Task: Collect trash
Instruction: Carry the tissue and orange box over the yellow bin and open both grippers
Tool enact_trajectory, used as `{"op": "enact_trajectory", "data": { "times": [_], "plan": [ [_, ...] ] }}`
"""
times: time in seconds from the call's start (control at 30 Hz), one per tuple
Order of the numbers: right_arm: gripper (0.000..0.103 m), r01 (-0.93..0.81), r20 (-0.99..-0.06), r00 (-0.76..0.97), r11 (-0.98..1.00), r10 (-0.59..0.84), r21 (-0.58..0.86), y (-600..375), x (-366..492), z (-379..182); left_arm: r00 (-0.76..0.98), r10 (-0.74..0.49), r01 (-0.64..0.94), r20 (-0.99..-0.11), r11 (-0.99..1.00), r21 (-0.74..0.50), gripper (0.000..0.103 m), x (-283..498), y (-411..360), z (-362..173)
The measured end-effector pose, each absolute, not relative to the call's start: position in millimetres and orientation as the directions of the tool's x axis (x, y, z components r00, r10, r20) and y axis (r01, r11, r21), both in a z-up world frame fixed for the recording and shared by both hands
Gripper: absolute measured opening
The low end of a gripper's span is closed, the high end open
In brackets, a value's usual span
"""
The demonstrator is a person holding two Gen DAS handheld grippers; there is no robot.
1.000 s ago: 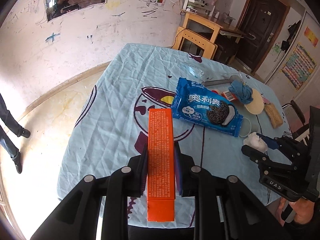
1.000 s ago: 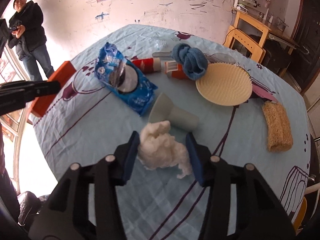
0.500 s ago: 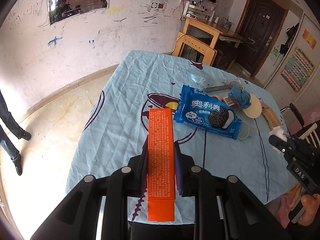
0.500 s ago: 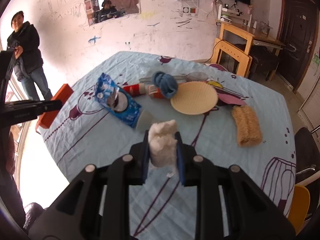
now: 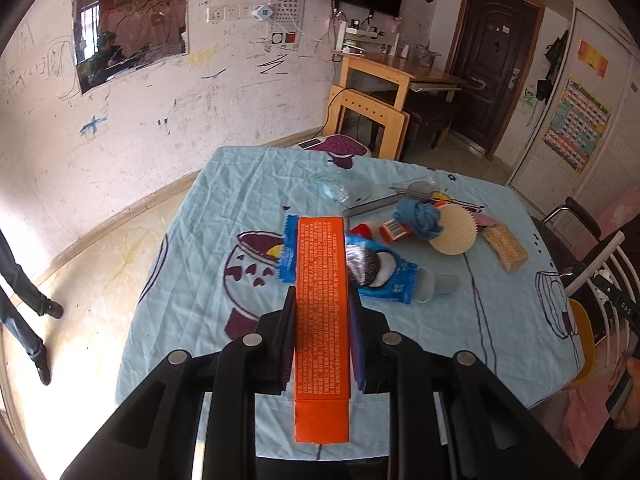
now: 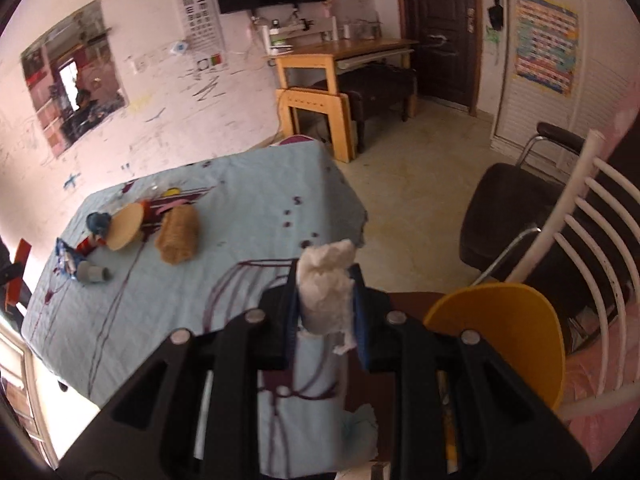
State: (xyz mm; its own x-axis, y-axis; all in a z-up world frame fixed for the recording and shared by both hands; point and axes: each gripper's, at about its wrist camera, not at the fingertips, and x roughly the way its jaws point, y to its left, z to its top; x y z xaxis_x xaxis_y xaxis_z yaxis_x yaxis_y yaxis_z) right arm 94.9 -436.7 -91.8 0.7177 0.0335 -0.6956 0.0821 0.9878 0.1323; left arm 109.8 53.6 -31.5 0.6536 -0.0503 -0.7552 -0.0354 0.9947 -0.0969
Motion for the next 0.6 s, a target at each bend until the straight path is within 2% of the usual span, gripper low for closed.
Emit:
{"op": "enact_trajectory", "data": {
  "times": [0.27,0.5,0.57,0.6],
  "plan": [
    [0.022,0.27,-0.736,0.667,0.958,-0.111,0.1,-518,75,-137,0.657,-0.155,0.122,-0.738,0.988,-0.099,0.02,123,-38,-12],
    [0.023,0.338,-0.76,0.634,0.935,-0.143,0.106,-566,60,-171,0.62,-0.284,0.291,-0.732,0.949,-0.121,0.02,129,-144,-7],
    [0.026,0.34,-0.771,0.621,0.935,-0.139,0.105,-578,58,-178,0.599,-0.31,0.335,-0.738,0.934,-0.12,0.02,129,-175,-13],
    [0.033,0.343,-0.773,0.619,0.933,-0.138,0.108,-583,57,-180,0.586,-0.323,0.357,-0.743,0.926,-0.121,0.02,130,-191,-15]
  ]
}}
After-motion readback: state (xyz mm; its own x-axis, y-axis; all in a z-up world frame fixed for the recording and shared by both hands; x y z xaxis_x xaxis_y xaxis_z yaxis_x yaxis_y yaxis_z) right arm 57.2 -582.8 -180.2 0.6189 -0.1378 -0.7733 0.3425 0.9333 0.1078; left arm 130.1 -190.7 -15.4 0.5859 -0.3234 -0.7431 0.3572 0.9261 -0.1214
